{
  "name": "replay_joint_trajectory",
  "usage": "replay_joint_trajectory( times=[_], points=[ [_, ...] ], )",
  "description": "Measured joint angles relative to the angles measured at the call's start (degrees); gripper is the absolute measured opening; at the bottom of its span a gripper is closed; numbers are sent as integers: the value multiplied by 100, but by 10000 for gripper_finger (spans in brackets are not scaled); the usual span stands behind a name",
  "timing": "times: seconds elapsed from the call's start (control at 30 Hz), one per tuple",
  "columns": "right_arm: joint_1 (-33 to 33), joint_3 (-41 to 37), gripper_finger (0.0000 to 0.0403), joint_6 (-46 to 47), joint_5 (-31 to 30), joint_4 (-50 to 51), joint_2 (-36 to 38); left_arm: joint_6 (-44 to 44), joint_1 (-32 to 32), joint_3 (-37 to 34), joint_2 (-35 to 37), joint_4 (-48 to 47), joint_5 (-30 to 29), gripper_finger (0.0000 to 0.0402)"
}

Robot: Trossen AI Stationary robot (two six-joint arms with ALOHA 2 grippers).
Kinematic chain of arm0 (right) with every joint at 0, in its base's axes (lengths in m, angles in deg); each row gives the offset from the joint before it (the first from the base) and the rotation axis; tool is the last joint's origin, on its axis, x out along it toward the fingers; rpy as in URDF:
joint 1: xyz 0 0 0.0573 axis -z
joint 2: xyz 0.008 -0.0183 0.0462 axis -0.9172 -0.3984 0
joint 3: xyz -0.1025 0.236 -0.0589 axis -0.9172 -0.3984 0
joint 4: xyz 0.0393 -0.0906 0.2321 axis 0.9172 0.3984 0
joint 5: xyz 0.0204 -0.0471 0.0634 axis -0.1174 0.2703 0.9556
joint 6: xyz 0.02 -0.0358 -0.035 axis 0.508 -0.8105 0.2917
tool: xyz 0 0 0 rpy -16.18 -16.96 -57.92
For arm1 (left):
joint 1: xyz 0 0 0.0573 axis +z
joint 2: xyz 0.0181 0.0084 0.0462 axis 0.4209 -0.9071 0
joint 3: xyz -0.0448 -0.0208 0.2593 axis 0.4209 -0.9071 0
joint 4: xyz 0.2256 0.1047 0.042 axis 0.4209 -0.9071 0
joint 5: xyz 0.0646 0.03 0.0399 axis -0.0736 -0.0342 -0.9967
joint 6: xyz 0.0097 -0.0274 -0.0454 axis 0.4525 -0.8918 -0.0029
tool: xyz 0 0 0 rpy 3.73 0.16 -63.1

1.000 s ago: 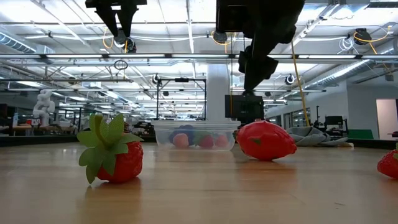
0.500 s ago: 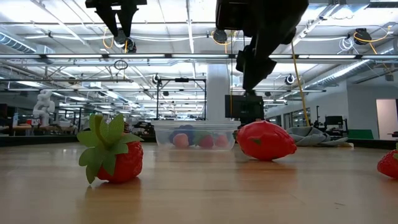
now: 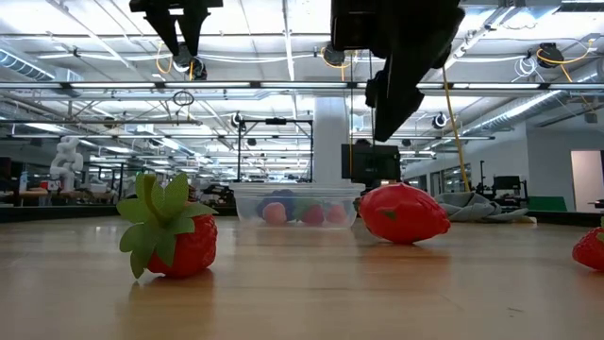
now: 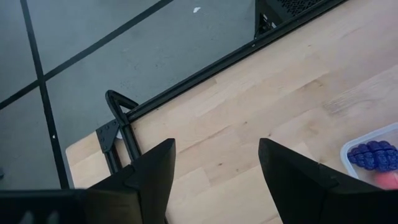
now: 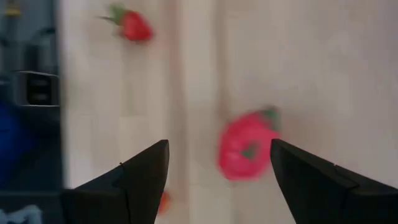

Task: Pick and placing Produce into tupperware
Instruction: Put the dragonfruit into the transparent bin

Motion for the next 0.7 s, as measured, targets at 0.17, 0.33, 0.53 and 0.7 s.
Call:
replay_joint_trajectory(
  times=[0.17, 0.33, 0.53, 0.7],
  points=[
    [-100, 568, 272, -163, -886, 921, 4, -16, 1, 0, 0, 0, 0, 237],
    [-371, 927, 272, -153, -1293, 1015, 25, -16, 1, 0, 0, 0, 2, 237],
    [-573, 911, 271, 246, -1639, 1478, -550, -70, 1, 0, 0, 2, 4, 237],
    [-570, 911, 271, 283, -1646, 1415, -887, -132, -46, 0, 0, 0, 11, 237]
  ],
)
